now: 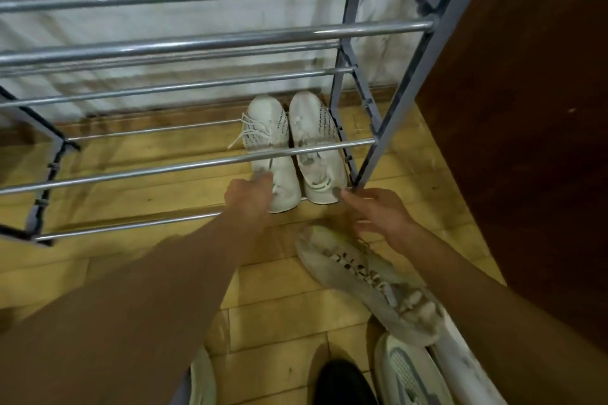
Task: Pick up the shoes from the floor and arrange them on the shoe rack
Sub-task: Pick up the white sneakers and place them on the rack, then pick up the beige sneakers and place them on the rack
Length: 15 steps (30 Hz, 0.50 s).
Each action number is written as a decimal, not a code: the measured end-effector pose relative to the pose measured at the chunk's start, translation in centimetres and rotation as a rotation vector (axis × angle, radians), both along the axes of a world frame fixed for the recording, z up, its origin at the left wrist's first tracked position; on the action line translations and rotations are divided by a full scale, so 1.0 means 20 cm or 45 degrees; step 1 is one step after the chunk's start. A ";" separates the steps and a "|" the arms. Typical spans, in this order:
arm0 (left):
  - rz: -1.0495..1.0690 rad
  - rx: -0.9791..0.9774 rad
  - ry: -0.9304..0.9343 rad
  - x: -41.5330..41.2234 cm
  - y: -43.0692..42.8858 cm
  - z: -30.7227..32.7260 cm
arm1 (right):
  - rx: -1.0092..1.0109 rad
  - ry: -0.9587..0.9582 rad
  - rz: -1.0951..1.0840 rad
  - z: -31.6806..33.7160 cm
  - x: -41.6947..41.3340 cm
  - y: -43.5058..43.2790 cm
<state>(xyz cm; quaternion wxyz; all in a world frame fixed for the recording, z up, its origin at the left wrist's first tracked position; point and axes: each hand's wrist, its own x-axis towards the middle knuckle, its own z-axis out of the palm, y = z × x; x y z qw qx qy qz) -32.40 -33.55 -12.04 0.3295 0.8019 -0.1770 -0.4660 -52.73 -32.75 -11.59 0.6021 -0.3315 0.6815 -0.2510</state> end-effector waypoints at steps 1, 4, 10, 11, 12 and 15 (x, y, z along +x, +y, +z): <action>-0.008 0.026 -0.030 -0.02 0.03 0.01 | -0.032 0.149 0.099 0.01 -0.06 0.02; -0.159 0.043 -0.097 -0.13 0.16 0.06 | -0.047 0.650 0.601 0.00 -0.25 0.11; -0.550 0.226 0.128 -0.35 0.48 0.13 | 0.284 0.598 1.029 0.06 -0.38 0.39; -0.616 0.266 0.145 -0.38 0.53 0.14 | 0.272 0.634 1.071 0.06 -0.38 0.41; -0.685 0.304 0.150 -0.41 0.58 0.15 | 0.235 0.712 1.108 0.05 -0.38 0.43; -0.880 0.378 0.167 -0.46 0.68 0.17 | 0.163 0.815 1.107 0.08 -0.36 0.46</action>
